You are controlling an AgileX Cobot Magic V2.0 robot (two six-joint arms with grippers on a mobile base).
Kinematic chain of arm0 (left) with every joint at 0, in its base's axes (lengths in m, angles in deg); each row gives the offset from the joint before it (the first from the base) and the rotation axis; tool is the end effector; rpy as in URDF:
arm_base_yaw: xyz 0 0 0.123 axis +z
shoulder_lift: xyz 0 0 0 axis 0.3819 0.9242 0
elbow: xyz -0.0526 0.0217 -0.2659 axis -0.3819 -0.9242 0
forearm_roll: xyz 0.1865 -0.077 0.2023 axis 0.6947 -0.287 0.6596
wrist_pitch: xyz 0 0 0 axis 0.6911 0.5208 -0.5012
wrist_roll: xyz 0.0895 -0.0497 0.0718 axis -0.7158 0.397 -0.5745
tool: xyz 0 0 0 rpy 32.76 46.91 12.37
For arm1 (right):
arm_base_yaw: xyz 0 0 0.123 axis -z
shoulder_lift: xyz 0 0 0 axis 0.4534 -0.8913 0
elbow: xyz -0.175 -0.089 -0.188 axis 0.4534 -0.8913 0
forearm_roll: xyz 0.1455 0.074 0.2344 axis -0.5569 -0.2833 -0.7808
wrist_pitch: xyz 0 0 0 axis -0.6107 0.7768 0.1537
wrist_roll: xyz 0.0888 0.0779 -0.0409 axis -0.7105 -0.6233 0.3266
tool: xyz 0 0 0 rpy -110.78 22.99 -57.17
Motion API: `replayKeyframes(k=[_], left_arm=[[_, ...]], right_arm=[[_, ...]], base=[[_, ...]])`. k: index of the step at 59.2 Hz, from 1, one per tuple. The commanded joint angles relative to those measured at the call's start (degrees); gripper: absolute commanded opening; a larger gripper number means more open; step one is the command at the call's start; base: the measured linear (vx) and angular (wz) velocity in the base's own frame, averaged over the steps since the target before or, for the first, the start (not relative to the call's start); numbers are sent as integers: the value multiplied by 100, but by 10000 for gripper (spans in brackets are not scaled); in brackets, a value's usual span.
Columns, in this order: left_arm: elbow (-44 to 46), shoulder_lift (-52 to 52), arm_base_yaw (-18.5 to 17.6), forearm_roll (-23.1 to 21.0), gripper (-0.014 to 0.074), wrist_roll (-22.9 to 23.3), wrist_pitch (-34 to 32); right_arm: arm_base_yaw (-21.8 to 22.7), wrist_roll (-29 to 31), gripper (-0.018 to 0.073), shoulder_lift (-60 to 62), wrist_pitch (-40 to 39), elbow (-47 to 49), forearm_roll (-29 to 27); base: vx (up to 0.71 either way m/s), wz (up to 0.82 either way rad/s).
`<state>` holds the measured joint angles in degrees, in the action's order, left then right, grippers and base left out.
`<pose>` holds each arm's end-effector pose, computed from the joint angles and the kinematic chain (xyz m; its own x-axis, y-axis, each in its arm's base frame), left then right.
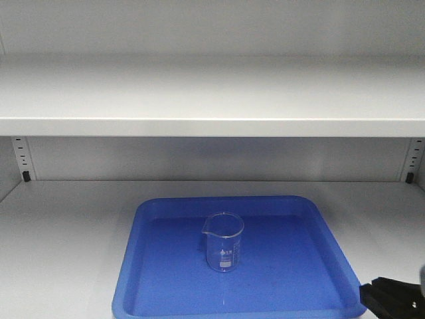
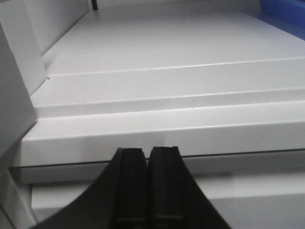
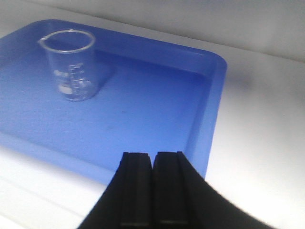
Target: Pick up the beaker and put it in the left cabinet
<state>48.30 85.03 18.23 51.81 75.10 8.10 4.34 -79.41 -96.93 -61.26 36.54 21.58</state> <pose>0.1354 -0.0039 0.1734 -0.1974 -0.0010 -0.9803 0.0232 0.9997 -0.0057 0.2222 0.0895 0.2733 -0.2859 -0.1714 -0.9428 -0.3791 0.9238 -0.0530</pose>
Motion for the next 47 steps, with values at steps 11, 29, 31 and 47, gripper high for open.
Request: replayKeyframes(k=[11, 29, 31, 47], left_arm=[[65, -50, 1, -1, 4, 24, -476], [65, -50, 1, -1, 4, 24, -476], [65, -50, 1, -1, 4, 24, -476], [65, -58, 1, -1, 4, 24, -476]], right_arm=[[583, 1272, -2, 1209, -687, -54, -1433], [1245, 888, -2, 3113, -1024, -1888, -1412], [1350, 783, -2, 3311, -1068, -2123, -1412], [1752, 359, -2, 4631, -1374, -3301, -1319]], base=[[0, 0], [0, 0], [0, 0], [0, 0]])
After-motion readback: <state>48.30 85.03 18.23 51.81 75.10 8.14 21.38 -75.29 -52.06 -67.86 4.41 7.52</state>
